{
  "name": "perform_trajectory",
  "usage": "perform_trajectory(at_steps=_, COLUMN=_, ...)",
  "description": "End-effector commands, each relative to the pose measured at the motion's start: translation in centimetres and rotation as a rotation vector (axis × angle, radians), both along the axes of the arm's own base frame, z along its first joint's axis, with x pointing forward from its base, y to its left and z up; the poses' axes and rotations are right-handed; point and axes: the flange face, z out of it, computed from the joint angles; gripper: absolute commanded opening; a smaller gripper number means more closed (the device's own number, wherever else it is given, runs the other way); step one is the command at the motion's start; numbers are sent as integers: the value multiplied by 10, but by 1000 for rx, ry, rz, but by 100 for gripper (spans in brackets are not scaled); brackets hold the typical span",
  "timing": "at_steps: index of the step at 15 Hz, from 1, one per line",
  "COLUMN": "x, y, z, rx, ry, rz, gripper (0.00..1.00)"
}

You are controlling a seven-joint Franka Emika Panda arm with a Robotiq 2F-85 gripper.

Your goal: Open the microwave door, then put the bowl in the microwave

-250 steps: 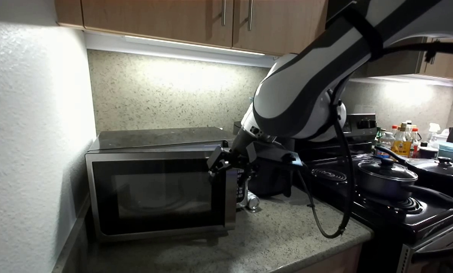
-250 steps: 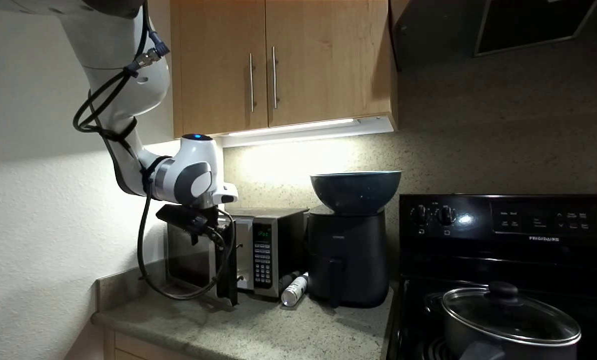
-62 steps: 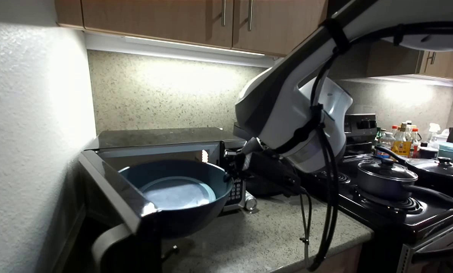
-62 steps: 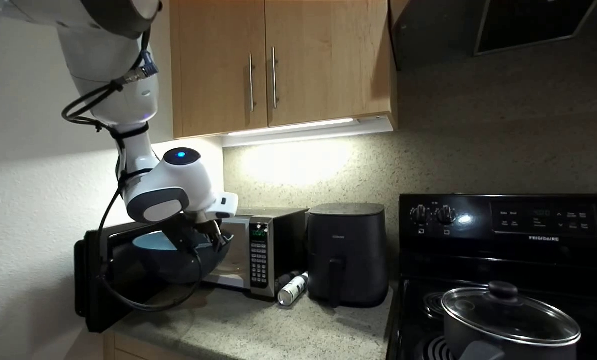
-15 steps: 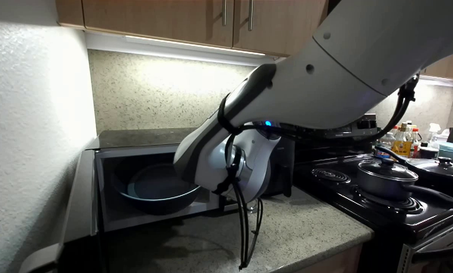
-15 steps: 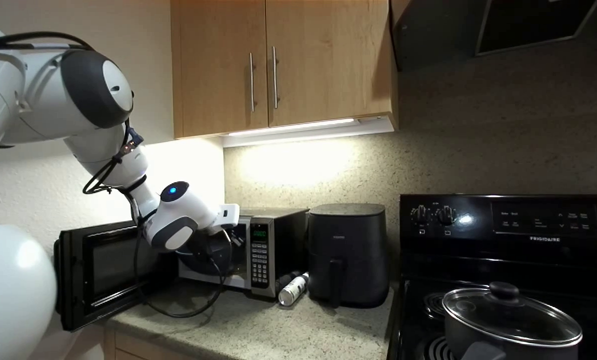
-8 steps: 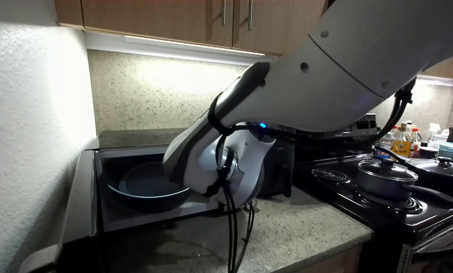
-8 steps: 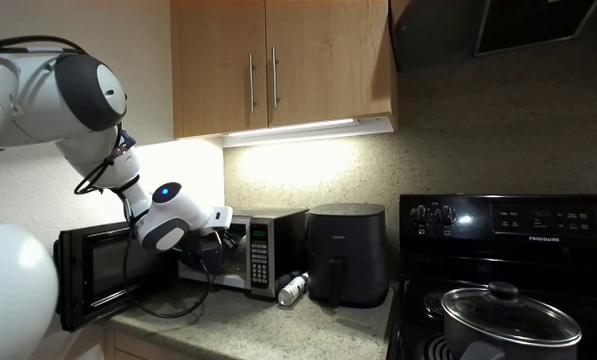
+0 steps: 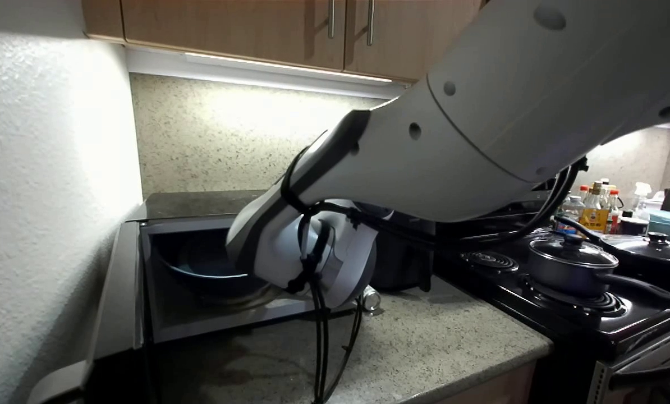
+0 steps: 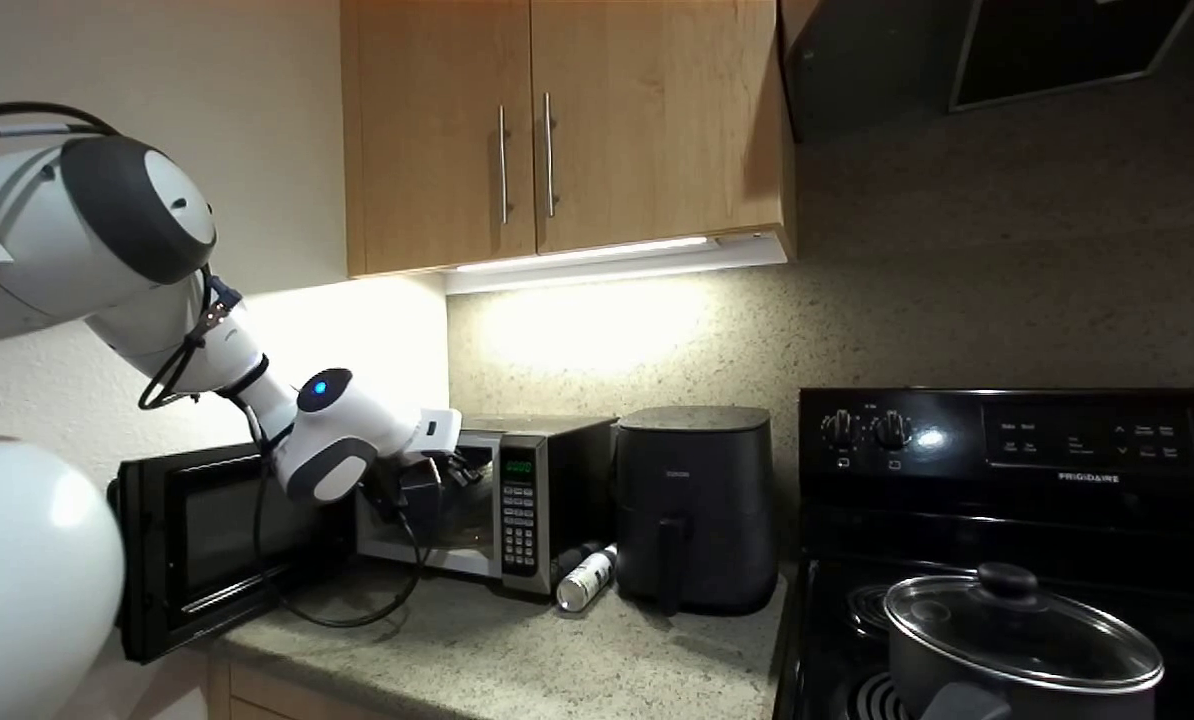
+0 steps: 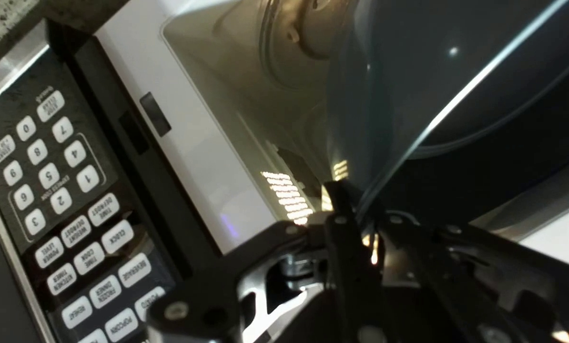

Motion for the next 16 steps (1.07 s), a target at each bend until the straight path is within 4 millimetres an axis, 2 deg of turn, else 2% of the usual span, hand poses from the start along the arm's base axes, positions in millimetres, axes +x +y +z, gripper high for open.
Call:
perform_trajectory(at_steps=1, x=0, y=0, z=0, rx=0, ry=-1, rz=0, gripper=7)
perform_trajectory(at_steps=3, x=-13, y=0, z=-19, rx=97, ry=-9, rz=-111, gripper=7)
perform_trajectory(at_steps=6, x=-21, y=21, z=-54, rx=220, ry=42, rz=-161, gripper=7)
perform_trajectory(at_steps=8, x=-21, y=34, z=-69, rx=287, ry=50, rz=-183, gripper=7)
perform_trajectory(at_steps=12, x=-18, y=48, z=-79, rx=344, ry=32, rz=-199, gripper=6)
perform_trajectory(at_steps=13, x=-18, y=37, z=-66, rx=298, ry=38, rz=-183, gripper=8)
perform_trajectory(at_steps=16, x=-17, y=39, z=-62, rx=290, ry=23, rz=-177, gripper=6)
